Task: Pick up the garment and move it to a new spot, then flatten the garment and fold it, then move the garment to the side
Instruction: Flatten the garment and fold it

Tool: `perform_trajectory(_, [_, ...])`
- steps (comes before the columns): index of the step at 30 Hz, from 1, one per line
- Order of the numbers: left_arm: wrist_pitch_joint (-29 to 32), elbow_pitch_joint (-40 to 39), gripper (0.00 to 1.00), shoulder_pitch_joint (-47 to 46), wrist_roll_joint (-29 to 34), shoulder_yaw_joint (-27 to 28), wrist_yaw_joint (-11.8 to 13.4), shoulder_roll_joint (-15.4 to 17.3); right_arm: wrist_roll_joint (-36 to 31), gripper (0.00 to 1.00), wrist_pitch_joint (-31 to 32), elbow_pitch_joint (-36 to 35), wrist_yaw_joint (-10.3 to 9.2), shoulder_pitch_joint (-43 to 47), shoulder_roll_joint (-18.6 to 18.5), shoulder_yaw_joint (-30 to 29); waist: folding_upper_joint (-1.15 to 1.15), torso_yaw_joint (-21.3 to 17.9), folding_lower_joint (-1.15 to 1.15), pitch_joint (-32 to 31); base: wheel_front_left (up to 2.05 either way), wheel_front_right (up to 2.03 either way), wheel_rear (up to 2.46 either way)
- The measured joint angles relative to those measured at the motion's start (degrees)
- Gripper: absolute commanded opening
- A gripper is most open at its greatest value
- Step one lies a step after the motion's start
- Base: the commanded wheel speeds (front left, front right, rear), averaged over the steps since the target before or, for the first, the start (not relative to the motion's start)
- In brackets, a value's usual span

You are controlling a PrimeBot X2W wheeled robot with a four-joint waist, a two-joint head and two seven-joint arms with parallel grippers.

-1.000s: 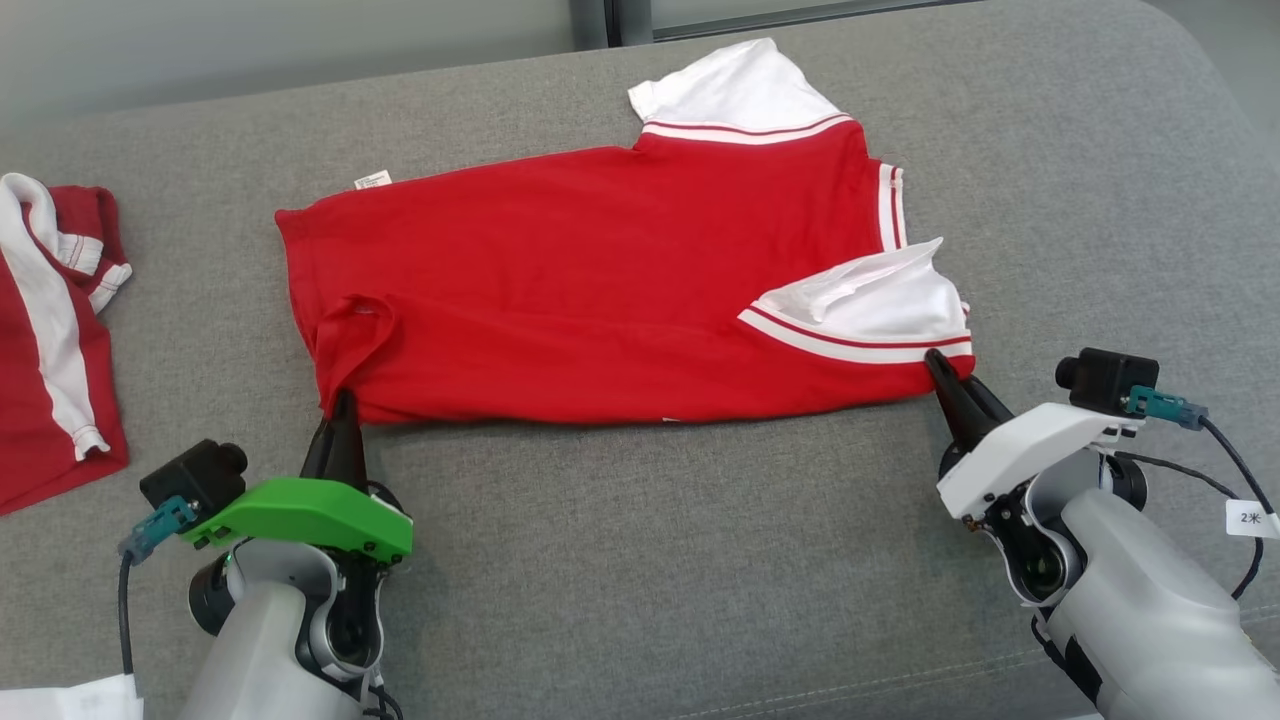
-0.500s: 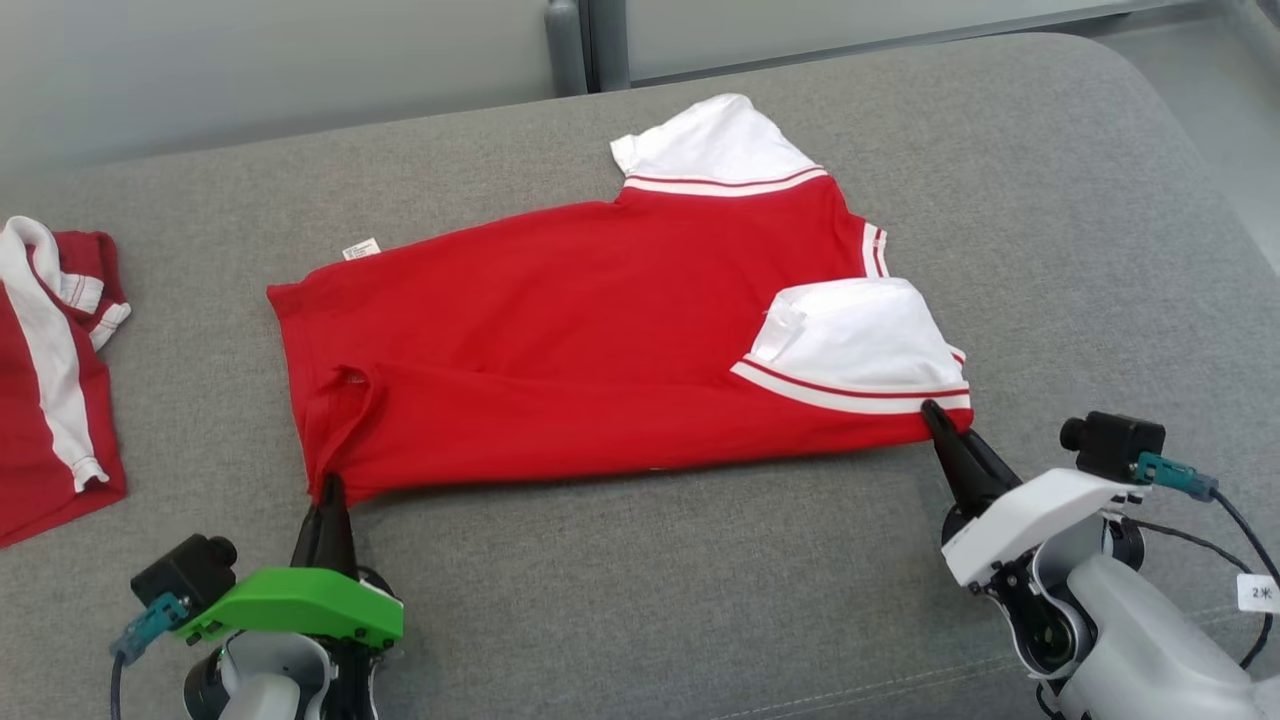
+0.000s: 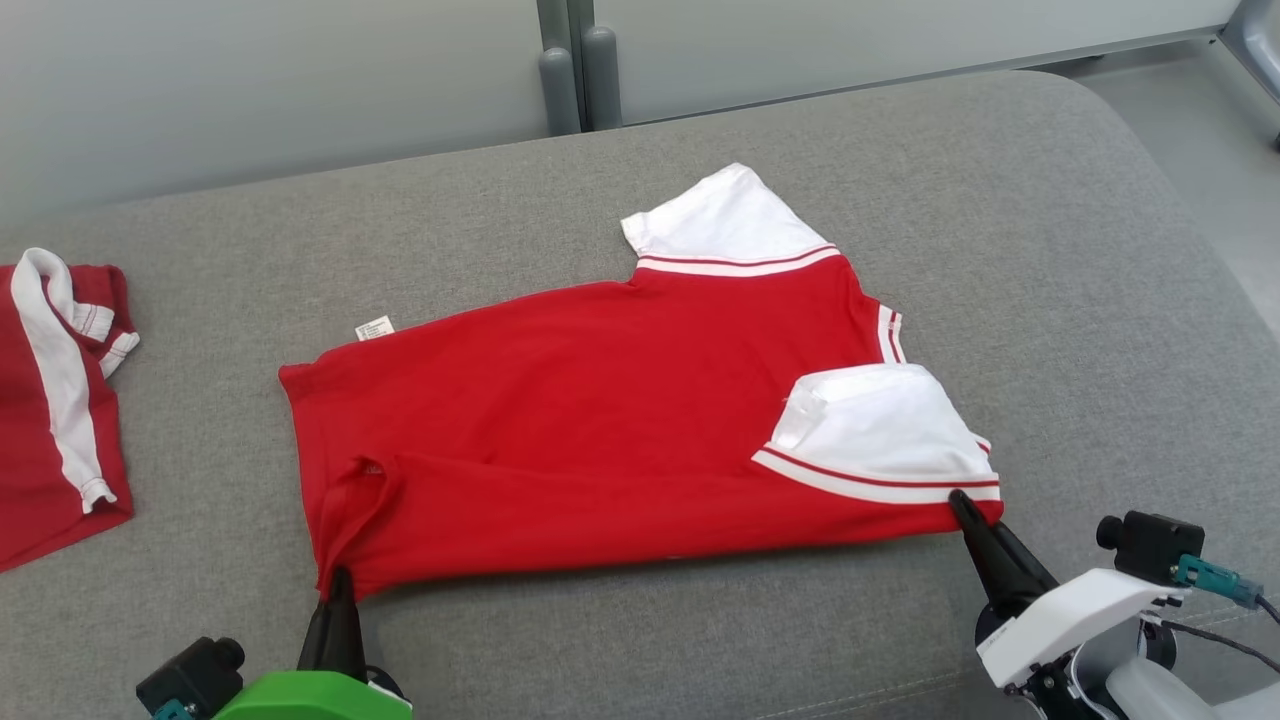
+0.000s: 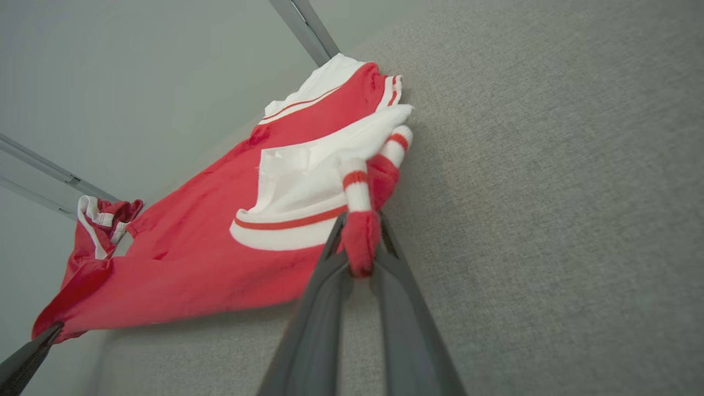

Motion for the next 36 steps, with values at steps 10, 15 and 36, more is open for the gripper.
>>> perform_trajectory(10, [0.43,-3.93,0.0,5.66,0.36,-0.11,0.75,0.63,0.19,0.0,0.0,-3.03,-0.1,6.09,-0.35,0.09,0.0,-0.03,0.0,-0.75,0.0,0.0,0.0])
perform_trajectory(15, [2.79,-3.87,0.0,6.66,1.71,-1.4,1.02,1.21,0.46,0.0,0.01,-2.76,-0.63,6.55,-0.42,0.35,0.0,-0.01,0.0,-0.65,0.0,0.0,0.0])
perform_trajectory(36, [5.31,-2.43,1.0,7.22,4.31,4.27,2.25,3.85,-1.66,1.0,0.55,2.33,-3.12,5.26,0.53,1.2,0.0,0.16,0.0,0.76,0.0,0.0,0.0])
